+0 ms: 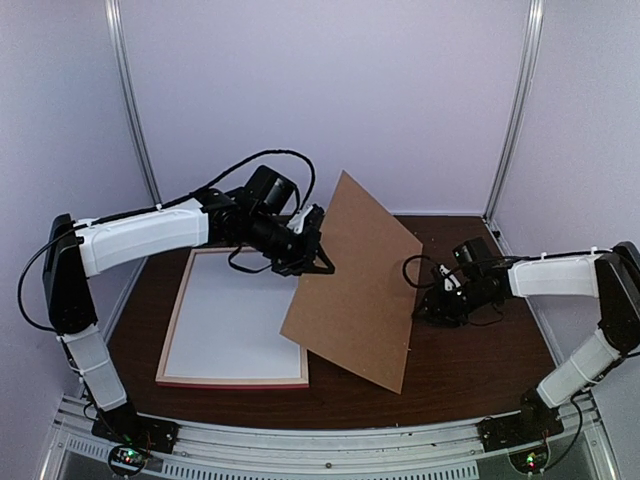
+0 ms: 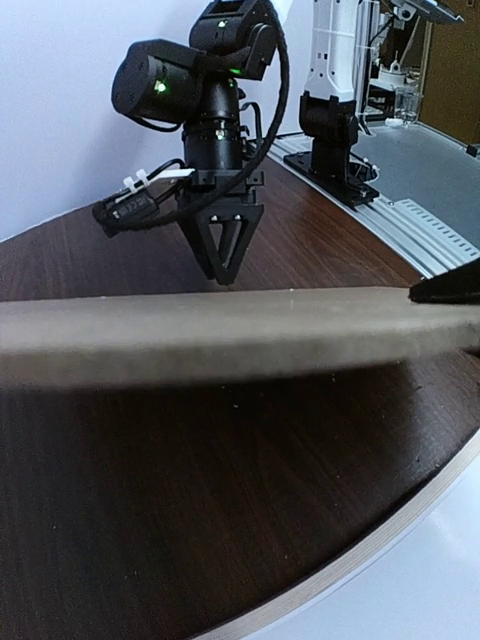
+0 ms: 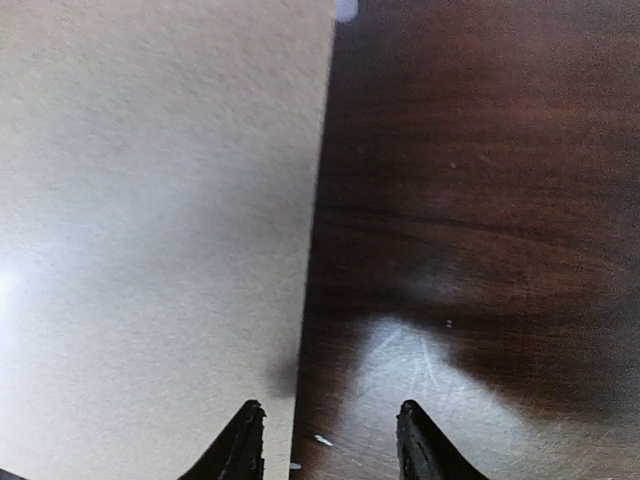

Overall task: Put the photo into the frame
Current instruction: Turn over the backboard.

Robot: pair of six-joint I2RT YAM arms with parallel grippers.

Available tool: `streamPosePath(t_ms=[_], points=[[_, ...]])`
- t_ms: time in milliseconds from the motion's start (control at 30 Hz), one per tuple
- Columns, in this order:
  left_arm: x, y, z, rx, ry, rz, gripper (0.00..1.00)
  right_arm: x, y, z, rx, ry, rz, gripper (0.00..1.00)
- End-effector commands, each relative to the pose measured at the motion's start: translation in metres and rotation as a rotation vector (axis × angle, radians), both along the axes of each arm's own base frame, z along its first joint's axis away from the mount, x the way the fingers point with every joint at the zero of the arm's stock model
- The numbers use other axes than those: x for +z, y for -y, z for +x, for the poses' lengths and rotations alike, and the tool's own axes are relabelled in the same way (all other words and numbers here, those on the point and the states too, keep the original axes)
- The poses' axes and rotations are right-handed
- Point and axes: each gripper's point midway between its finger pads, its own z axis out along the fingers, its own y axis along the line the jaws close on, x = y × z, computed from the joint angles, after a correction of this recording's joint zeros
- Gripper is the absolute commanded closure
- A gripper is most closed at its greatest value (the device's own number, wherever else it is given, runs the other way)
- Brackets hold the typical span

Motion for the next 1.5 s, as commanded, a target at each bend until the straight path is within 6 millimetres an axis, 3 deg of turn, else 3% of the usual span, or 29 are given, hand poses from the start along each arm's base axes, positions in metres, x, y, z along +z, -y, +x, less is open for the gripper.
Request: streamPosePath(t_ms=[0, 200, 467, 600, 700, 867, 1033, 1167, 1300, 1467], points=[[0.034, -0.011, 0.012, -0.005, 0.133, -0.023, 1.00, 0.041, -0.009, 0.009, 0.045, 0.101, 0.021, 0.53], [0.085, -0.039, 0.018, 0.011, 0.297, 0.057, 1.00, 0.080, -0.012, 0.013, 0.054, 0.166, 0.041, 0.49], [0.171, -0.109, 0.023, 0.098, 0.581, 0.277, 1.00, 0.141, -0.021, 0.020, 0.068, 0.267, 0.064, 0.45], [0.207, -0.146, 0.019, 0.169, 0.686, 0.364, 1.00, 0.148, -0.025, 0.023, 0.075, 0.279, 0.056, 0.45], [0.226, -0.180, 0.016, 0.245, 0.752, 0.461, 1.00, 0.141, -0.030, 0.024, 0.078, 0.258, 0.053, 0.44], [0.238, -0.237, 0.016, 0.368, 0.822, 0.696, 1.00, 0.140, -0.042, 0.024, 0.094, 0.252, 0.061, 0.43], [0.244, -0.268, 0.014, 0.430, 0.861, 0.874, 1.00, 0.137, -0.054, 0.025, 0.101, 0.239, 0.063, 0.43], [0.233, -0.267, 0.019, 0.413, 0.870, 1.021, 1.00, 0.133, -0.062, 0.027, 0.102, 0.230, 0.062, 0.43], [0.199, -0.259, 0.034, 0.341, 0.814, 1.221, 1.00, 0.127, -0.069, 0.028, 0.099, 0.214, 0.070, 0.43], [0.174, -0.253, 0.044, 0.299, 0.775, 1.344, 1.00, 0.119, -0.069, 0.027, 0.095, 0.199, 0.061, 0.43]])
